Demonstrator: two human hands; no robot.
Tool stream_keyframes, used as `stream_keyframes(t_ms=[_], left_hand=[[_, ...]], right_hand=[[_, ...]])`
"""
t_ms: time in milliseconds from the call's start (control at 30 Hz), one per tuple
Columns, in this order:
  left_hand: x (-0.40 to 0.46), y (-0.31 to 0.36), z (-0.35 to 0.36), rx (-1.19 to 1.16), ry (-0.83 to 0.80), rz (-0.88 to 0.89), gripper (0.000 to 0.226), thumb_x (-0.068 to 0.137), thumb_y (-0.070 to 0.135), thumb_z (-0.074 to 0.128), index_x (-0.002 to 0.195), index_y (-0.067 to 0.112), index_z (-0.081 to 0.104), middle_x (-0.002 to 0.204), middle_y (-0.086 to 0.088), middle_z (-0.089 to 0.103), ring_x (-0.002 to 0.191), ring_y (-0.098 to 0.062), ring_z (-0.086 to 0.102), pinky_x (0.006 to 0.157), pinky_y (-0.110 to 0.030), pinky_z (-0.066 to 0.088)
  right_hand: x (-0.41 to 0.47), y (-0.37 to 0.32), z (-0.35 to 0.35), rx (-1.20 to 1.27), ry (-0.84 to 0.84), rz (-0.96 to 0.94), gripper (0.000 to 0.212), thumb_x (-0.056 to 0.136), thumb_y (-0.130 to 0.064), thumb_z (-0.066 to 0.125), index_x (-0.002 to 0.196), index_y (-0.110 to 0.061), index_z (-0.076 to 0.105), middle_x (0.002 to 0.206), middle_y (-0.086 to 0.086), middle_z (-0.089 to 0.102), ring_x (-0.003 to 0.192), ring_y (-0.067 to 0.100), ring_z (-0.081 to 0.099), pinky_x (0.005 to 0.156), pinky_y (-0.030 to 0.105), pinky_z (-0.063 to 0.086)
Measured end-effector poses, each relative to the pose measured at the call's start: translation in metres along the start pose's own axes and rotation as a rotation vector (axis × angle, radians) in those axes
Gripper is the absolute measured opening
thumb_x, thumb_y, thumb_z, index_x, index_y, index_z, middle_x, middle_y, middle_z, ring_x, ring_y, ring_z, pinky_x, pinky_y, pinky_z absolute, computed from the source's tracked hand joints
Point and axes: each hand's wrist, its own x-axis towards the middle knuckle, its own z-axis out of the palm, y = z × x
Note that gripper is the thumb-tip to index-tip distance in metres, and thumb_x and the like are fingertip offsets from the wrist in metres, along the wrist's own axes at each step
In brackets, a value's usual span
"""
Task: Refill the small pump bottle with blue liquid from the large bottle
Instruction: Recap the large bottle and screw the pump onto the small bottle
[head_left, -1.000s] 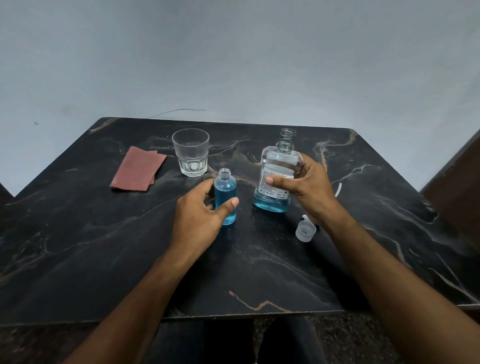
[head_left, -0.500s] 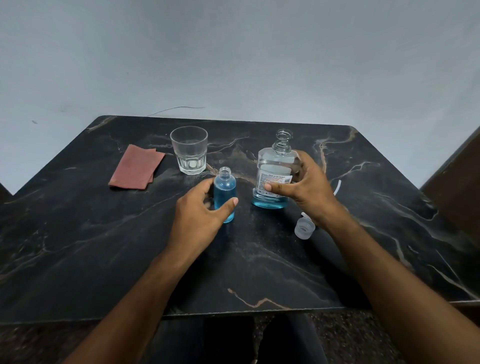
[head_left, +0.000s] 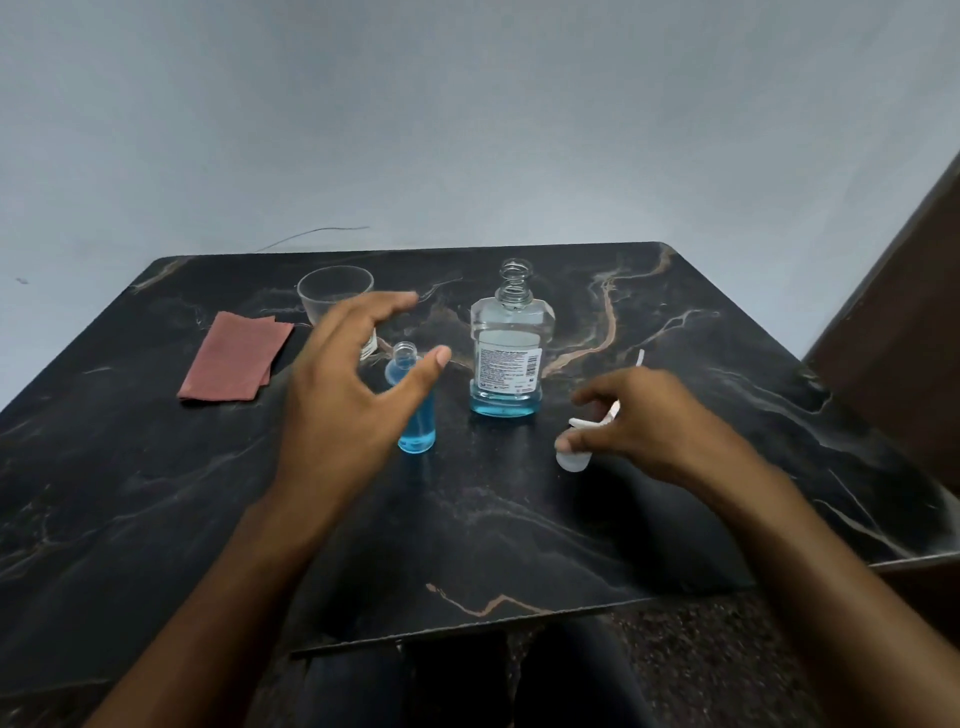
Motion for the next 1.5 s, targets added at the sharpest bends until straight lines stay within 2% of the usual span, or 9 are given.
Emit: stream_keyframes(t_ms=[167, 400, 600, 800, 933, 1033, 1300, 1433, 1500], left_hand=[[0.041, 0.025, 0.014, 0.075, -0.061, 0.089, 0.050, 0.090, 0.012, 0.076, 0.138, 0.018, 0.063, 0.135, 0.002, 0.062, 0.120, -0.003, 0.055, 0.103, -0.005, 0.039], [0.080, 0.029, 0.040, 0.148, -0.356, -0.093, 0.072, 0.073, 0.041, 0.088, 0.139, 0.024, 0.063, 0.131, 0.009, 0.070, 0.109, 0.004, 0.056, 0.083, -0.006, 0.036], [0.087, 0.024, 0.049, 0.203, -0.445, -0.133, 0.061, 0.065, 0.045, 0.090, 0.120, 0.024, 0.076, 0.121, 0.006, 0.075, 0.100, 0.001, 0.057, 0.068, -0.003, 0.030], [0.091, 0.018, 0.050, 0.090, -0.446, -0.234, 0.065, 0.059, 0.041, 0.093, 0.119, 0.023, 0.076, 0.119, 0.008, 0.076, 0.091, 0.005, 0.061, 0.071, -0.006, 0.039], [0.092, 0.016, 0.052, 0.045, -0.466, -0.266, 0.063, 0.059, 0.040, 0.094, 0.116, 0.023, 0.076, 0.114, 0.012, 0.076, 0.086, 0.013, 0.058, 0.071, -0.008, 0.041], [0.094, 0.016, 0.052, 0.041, -0.484, -0.270, 0.063, 0.058, 0.041, 0.093, 0.116, 0.023, 0.077, 0.112, 0.012, 0.076, 0.085, 0.012, 0.058, 0.070, -0.009, 0.041], [0.102, 0.014, 0.053, 0.065, -0.495, -0.336, 0.049, 0.051, 0.044, 0.096, 0.092, 0.030, 0.073, 0.075, 0.024, 0.067, 0.084, 0.011, 0.062, 0.071, -0.013, 0.046], [0.102, 0.018, 0.050, 0.066, -0.502, -0.345, 0.053, 0.052, 0.042, 0.096, 0.100, 0.029, 0.077, 0.090, 0.016, 0.076, 0.091, 0.000, 0.068, 0.084, -0.023, 0.054], [0.103, 0.021, 0.050, 0.088, -0.508, -0.351, 0.051, 0.056, 0.042, 0.095, 0.102, 0.026, 0.078, 0.096, 0.011, 0.077, 0.094, -0.006, 0.069, 0.083, -0.027, 0.055]], right_hand=[[-0.001, -0.006, 0.011, -0.116, -0.136, -0.033, 0.056, 0.067, -0.032, 0.091, 0.117, -0.018, 0.069, 0.109, 0.001, 0.070, 0.091, 0.017, 0.060, 0.074, 0.023, 0.042], [0.003, -0.012, 0.003, 0.098, 0.012, -0.068, 0.020, 0.074, -0.015, 0.081, 0.093, -0.016, 0.077, 0.085, 0.002, 0.075, 0.080, 0.018, 0.071, 0.069, 0.034, 0.058], [0.024, -0.034, -0.039, 0.248, 0.285, -0.153, 0.065, 0.081, -0.008, 0.080, 0.140, -0.024, 0.057, 0.109, -0.004, 0.071, 0.089, 0.007, 0.065, 0.079, 0.023, 0.051], [0.040, -0.058, -0.068, 0.157, 0.337, -0.264, 0.044, 0.080, -0.020, 0.083, 0.123, -0.021, 0.071, 0.077, -0.021, 0.055, 0.071, -0.008, 0.054, 0.062, -0.002, 0.038], [0.049, -0.070, -0.069, -0.020, 0.226, -0.361, 0.048, 0.098, -0.015, 0.064, 0.143, -0.029, 0.055, 0.119, -0.001, 0.055, 0.112, 0.016, 0.056, 0.082, 0.013, 0.032], [0.053, -0.076, -0.071, -0.067, 0.187, -0.416, 0.053, 0.097, -0.015, 0.064, 0.147, -0.026, 0.049, 0.128, 0.001, 0.057, 0.111, 0.014, 0.055, 0.085, 0.020, 0.035], [0.061, -0.087, -0.089, -0.193, 0.053, -0.464, 0.034, 0.096, -0.016, 0.066, 0.129, -0.022, 0.068, 0.122, -0.001, 0.070, 0.078, -0.003, 0.053, 0.064, 0.005, 0.032], [0.067, -0.094, -0.097, -0.203, 0.054, -0.445, 0.022, 0.086, -0.035, 0.078, 0.097, -0.017, 0.080, 0.085, -0.002, 0.076, 0.051, -0.010, 0.057, 0.053, 0.015, 0.039], [0.072, -0.099, -0.094, -0.244, 0.112, -0.374, 0.041, 0.077, -0.051, 0.081, 0.078, -0.011, 0.074, 0.066, -0.001, 0.068, 0.048, 0.003, 0.058, 0.049, 0.023, 0.039]])
